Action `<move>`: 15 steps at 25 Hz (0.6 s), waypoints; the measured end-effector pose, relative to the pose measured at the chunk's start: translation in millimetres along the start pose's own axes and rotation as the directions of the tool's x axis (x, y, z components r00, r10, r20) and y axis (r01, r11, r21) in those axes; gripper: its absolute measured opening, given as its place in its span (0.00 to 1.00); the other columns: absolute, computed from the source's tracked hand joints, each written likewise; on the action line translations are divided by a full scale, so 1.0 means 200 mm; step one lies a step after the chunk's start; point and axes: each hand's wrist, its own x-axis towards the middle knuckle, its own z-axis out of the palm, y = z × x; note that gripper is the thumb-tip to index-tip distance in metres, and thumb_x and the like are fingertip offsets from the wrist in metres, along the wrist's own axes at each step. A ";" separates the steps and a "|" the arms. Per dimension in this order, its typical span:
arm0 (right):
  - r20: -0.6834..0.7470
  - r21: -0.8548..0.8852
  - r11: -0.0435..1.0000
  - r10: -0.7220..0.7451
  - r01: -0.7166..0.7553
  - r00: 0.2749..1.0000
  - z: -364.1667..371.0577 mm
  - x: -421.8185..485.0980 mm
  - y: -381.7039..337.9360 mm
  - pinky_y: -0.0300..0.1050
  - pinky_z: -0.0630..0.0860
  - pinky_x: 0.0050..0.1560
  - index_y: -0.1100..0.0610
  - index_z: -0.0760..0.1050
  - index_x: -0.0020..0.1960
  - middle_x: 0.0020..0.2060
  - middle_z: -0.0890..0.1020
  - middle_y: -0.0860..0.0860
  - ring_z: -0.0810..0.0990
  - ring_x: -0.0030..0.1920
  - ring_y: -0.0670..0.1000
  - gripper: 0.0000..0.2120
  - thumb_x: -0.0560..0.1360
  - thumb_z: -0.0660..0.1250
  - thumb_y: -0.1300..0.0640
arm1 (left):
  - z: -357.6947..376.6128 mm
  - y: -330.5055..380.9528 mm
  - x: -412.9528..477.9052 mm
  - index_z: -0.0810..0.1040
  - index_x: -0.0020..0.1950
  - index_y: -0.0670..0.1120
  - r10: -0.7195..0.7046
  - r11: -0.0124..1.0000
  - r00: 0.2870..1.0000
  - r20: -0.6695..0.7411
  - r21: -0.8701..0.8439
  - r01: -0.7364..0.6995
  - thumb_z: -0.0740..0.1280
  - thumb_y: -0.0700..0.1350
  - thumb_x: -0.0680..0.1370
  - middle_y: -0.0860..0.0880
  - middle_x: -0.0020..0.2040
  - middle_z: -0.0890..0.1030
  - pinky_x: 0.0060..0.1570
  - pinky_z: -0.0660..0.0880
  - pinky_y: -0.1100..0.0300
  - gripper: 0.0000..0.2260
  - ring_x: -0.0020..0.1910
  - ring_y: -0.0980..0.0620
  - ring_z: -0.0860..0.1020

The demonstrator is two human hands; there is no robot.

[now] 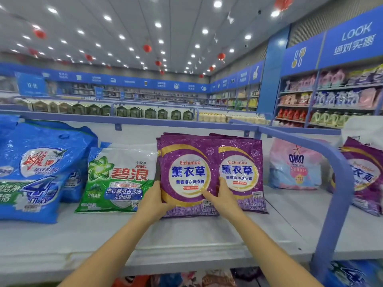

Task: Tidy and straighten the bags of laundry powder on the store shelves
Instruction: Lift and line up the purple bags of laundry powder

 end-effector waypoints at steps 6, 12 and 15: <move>-0.028 -0.289 0.957 -0.039 0.029 0.999 -0.02 -0.08 0.00 0.41 0.72 0.49 0.58 0.62 0.68 0.51 0.77 0.47 0.77 0.50 0.48 0.31 0.71 0.71 0.49 | -0.03 -0.03 -0.02 0.67 0.62 0.45 -0.083 0.984 0.990 0.114 0.166 0.063 0.74 0.46 0.69 0.50 0.55 0.76 0.52 0.75 0.56 0.25 0.53 0.49 0.76; -0.091 -0.276 0.961 0.001 -0.026 0.996 0.01 -0.11 -0.05 0.42 0.72 0.52 0.59 0.63 0.68 0.60 0.77 0.53 0.75 0.53 0.49 0.30 0.72 0.71 0.51 | -0.03 -0.05 -0.01 0.67 0.61 0.45 -0.057 0.984 0.986 0.154 0.178 0.029 0.74 0.48 0.69 0.48 0.58 0.77 0.55 0.76 0.53 0.25 0.54 0.48 0.76; -0.152 -0.300 0.953 -0.006 -0.041 0.988 0.02 -0.15 -0.07 0.50 0.73 0.59 0.59 0.61 0.69 0.65 0.74 0.54 0.75 0.62 0.54 0.32 0.72 0.71 0.49 | -0.04 -0.08 -0.02 0.67 0.62 0.45 -0.048 0.990 0.991 0.123 0.136 0.031 0.74 0.49 0.69 0.49 0.56 0.77 0.53 0.76 0.54 0.26 0.53 0.48 0.77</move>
